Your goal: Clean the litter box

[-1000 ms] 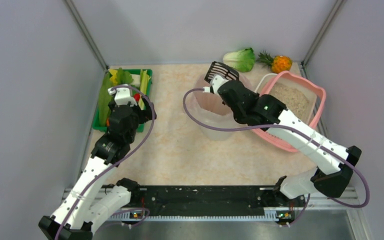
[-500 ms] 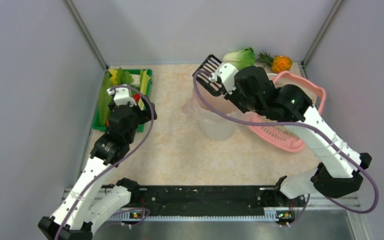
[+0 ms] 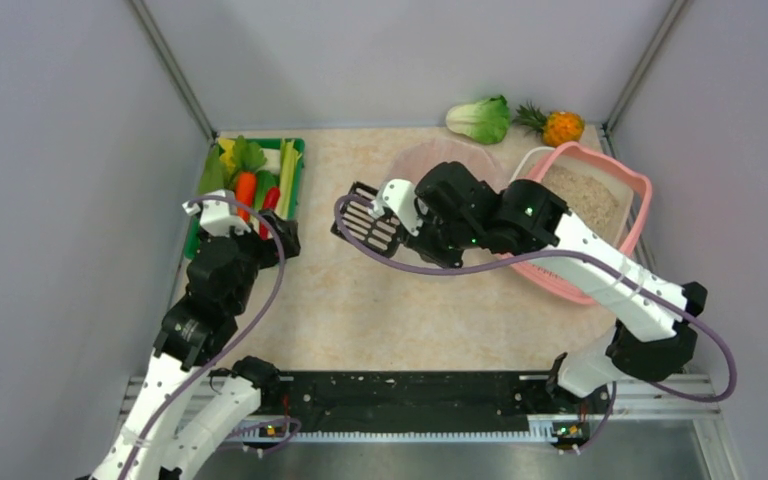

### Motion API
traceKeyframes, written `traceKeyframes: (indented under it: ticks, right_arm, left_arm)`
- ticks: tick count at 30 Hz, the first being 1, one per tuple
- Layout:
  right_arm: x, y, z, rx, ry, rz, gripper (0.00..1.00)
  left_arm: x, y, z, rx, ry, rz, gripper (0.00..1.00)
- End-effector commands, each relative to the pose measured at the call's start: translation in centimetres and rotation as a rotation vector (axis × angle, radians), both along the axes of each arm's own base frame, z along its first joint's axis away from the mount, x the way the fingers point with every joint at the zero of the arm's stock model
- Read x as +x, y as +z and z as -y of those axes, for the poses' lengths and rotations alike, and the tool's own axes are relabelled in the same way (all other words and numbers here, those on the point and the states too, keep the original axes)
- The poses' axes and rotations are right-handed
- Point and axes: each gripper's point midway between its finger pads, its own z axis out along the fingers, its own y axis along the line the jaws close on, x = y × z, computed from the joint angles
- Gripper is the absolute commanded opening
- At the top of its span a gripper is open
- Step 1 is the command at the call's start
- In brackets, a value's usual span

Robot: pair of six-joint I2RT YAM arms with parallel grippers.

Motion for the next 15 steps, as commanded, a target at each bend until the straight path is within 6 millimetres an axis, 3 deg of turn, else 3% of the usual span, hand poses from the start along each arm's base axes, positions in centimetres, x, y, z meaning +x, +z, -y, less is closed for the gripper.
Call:
traceKeyframes:
  ticks: [1, 7, 15]
  right_arm:
    - [-1.8, -2.2, -1.3, -0.033, 0.073, -0.096, 0.00]
    - [-2.0, -5.2, -0.4, -0.161, 0.091, -0.116, 0.00]
    - [-1.8, -7.5, -0.7, -0.228, 0.132, -0.124, 0.00]
  left_arm:
    - [-1.2, 2.9, 0.8, -0.089, -0.050, 0.062, 0.99]
    - [-2.3, 5.1, 2.2, -0.189, -0.129, 0.119, 0.94]
    - [-2.9, 4.7, 10.3, -0.302, -0.537, 0.026, 0.86]
